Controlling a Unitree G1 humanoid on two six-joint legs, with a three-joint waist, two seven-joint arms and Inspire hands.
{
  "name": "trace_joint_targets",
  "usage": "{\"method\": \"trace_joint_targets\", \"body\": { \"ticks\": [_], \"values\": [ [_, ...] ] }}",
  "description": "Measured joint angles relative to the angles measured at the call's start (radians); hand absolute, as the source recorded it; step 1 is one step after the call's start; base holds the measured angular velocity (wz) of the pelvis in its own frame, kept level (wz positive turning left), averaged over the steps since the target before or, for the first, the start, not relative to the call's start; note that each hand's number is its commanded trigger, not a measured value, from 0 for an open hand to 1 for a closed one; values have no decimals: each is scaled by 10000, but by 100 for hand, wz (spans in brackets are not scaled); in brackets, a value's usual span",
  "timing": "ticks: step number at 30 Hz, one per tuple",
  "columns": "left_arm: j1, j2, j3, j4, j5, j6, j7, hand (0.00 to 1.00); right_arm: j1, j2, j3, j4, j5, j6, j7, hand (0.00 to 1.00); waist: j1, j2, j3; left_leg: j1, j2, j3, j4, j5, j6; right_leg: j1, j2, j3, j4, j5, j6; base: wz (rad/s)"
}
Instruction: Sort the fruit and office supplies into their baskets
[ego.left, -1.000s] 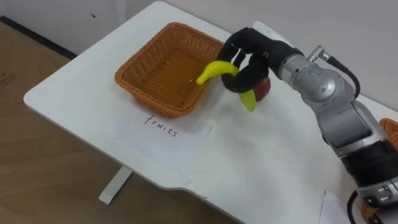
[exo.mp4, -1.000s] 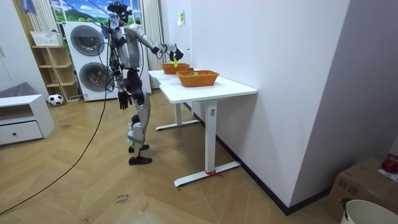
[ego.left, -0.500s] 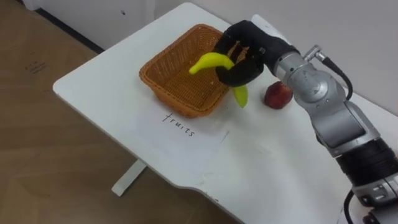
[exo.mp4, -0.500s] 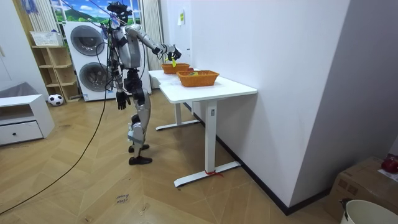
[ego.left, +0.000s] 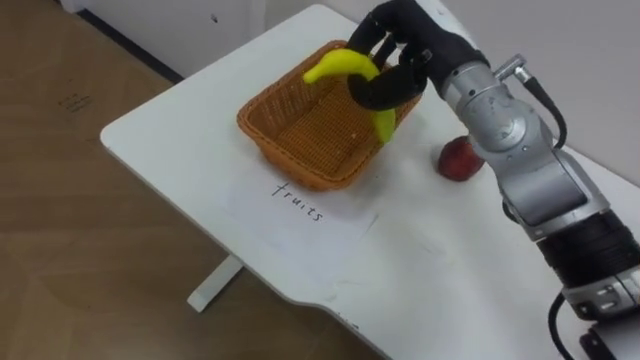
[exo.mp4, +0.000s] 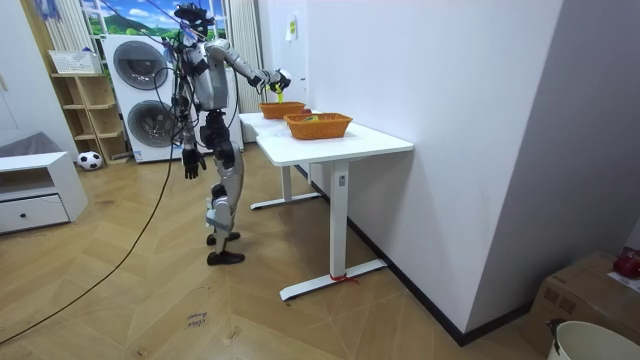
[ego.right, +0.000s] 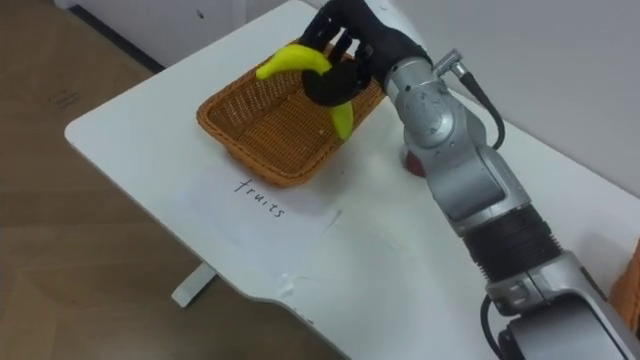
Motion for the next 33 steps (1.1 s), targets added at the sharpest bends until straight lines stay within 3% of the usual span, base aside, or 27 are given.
{"method": "trace_joint_targets", "body": {
  "ticks": [11,17,22,24,25,26,33],
  "values": [
    [23,38,289,81,11,-167,-2,0,-10,88,249,871,-3,-648,-1234,100,285,-87,38,-7,-23,-214,12,13,23,71,-46,-280,4,0,1,5],
    [49,61,319,30,14,-172,3,0,-337,193,613,1510,-34,-672,-1458,100,546,-92,42,8,-24,-228,15,14,23,103,-49,-453,5,-10,17,2],
    [111,43,316,12,5,-155,21,0,-351,474,797,1562,-26,-672,-1575,100,558,-114,54,13,-45,-267,112,14,24,139,-56,-459,3,-10,18,5],
    [110,39,328,11,46,-156,23,0,-351,510,884,1585,-19,-672,-1575,60,567,-116,55,-19,-52,-279,136,14,24,138,-55,-445,2,-11,19,0],
    [110,38,340,11,123,-156,23,0,-351,518,886,1585,-19,-673,-1575,5,568,-117,56,-28,-51,-288,136,14,24,137,-54,-446,2,-11,19,0],
    [110,38,376,11,174,-156,23,0,-351,520,885,1585,-20,-672,-1575,0,571,-118,55,-59,-50,-310,135,12,24,137,-50,-446,3,-11,19,0],
    [140,11,385,-9,220,-159,23,0,-357,514,885,1585,-24,-669,-1690,0,648,-122,52,-193,-60,-272,186,8,22,81,-24,-452,3,-10,18,0]
  ]
}}
